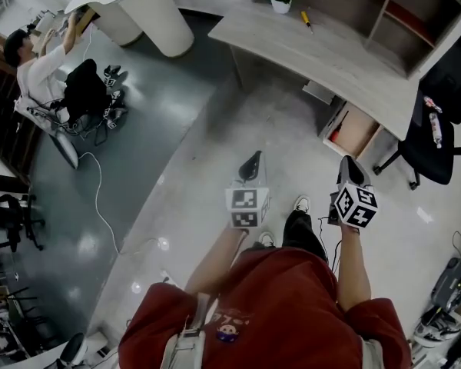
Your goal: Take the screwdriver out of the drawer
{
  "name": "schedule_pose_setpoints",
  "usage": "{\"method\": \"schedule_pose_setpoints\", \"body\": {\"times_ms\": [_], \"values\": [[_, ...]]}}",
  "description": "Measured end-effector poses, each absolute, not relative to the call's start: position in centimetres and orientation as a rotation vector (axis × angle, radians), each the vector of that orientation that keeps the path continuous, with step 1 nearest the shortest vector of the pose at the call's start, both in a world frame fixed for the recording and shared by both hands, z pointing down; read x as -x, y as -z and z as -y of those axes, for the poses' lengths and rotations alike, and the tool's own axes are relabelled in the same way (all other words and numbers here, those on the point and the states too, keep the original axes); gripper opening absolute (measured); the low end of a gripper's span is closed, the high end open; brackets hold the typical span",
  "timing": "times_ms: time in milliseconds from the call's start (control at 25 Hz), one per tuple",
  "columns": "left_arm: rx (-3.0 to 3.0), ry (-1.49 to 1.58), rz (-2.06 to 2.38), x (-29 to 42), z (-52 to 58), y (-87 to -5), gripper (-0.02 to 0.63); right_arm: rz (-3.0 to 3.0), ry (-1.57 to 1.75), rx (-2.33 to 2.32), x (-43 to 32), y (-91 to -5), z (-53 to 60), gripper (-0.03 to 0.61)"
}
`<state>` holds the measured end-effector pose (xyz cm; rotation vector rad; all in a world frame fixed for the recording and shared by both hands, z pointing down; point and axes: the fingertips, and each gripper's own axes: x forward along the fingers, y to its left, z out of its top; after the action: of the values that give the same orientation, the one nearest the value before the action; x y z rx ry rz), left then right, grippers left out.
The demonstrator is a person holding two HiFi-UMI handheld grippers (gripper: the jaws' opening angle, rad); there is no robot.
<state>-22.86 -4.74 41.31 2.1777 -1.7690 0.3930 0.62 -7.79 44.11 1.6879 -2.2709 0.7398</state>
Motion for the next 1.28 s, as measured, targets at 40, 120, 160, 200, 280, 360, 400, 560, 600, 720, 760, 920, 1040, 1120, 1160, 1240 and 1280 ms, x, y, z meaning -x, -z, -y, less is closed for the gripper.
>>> {"method": "schedule_pose_setpoints", "body": {"times_ms": [40,120,160,200,280,360,400,560,600,720,760,920,1040,1120,1160,1240,1280], "values": [[-2.185,-0.398,1.766,22.0,5.9,-41.1,0.0,2.274,-0.741,-1.687,-1.3,-44.0,8.9,0.002],[-2.199,-0.4,1.767,20.2,8.2,-40.4,0.0,2.284,-0.741,-1.679,-2.5,-43.9,11.1,0.002],[-2.205,-0.4,1.768,19.2,9.4,-40.1,0.0,2.287,-0.743,-1.676,-3.2,-43.8,12.2,0.002],[-2.211,-0.402,1.766,18.3,10.4,-39.8,0.0,2.289,-0.745,-1.678,-4.0,-43.7,13.2,0.002],[-2.223,-0.41,1.762,16.4,12.5,-39.4,0.0,2.291,-0.739,-1.698,-5.7,-43.3,15.2,0.002],[-2.237,-0.416,1.76,14.5,14.4,-39.2,0.0,2.291,-0.726,-1.723,-7.7,-43.0,17.0,0.002],[-2.242,-0.419,1.76,13.4,15.3,-39.2,0.0,2.291,-0.727,-1.728,-8.7,-43.1,17.8,0.002],[-2.265,-0.437,1.748,9.9,18.5,-39.2,0.0,2.284,-0.746,-1.737,-11.7,-43.9,20.2,0.002],[-2.271,-0.438,1.746,9.2,19.2,-39.1,0.0,2.28,-0.745,-1.744,-12.3,-44.1,20.8,0.002],[-2.276,-0.466,1.743,7.8,20.8,-39.4,0.0,2.28,-0.757,-1.741,-13.2,-44.7,22.2,0.002],[-2.276,-0.476,1.739,7.3,21.2,-39.7,0.0,2.28,-0.761,-1.737,-13.4,-45.0,22.5,0.002],[-2.282,-0.505,1.722,6.0,22.0,-40.7,0.0,2.273,-0.784,-1.73,-14.4,-46.1,23.4,0.002],[-2.29,-0.497,1.707,5.5,22.9,-41.2,0.0,2.257,-0.793,-1.733,-14.7,-47.0,24.2,0.002],[-2.296,-0.496,1.692,5.6,23.6,-41.8,0.0,2.256,-0.785,-1.736,-14.4,-47.2,24.8,0.002],[-2.298,-0.496,1.684,5.6,23.9,-42.1,0.0,2.261,-0.776,-1.732,-14.1,-47.3,25.0,0.002],[-2.309,-0.485,1.674,5.7,24.6,-42.4,0.0,2.269,-0.76,-1.715,-13.5,-47.6,25.5,0.002],[-2.318,-0.478,1.667,5.6,24.9,-42.4,0.0,2.269,-0.758,-1.711,-13.3,-47.7,25.7,0.002]]}}
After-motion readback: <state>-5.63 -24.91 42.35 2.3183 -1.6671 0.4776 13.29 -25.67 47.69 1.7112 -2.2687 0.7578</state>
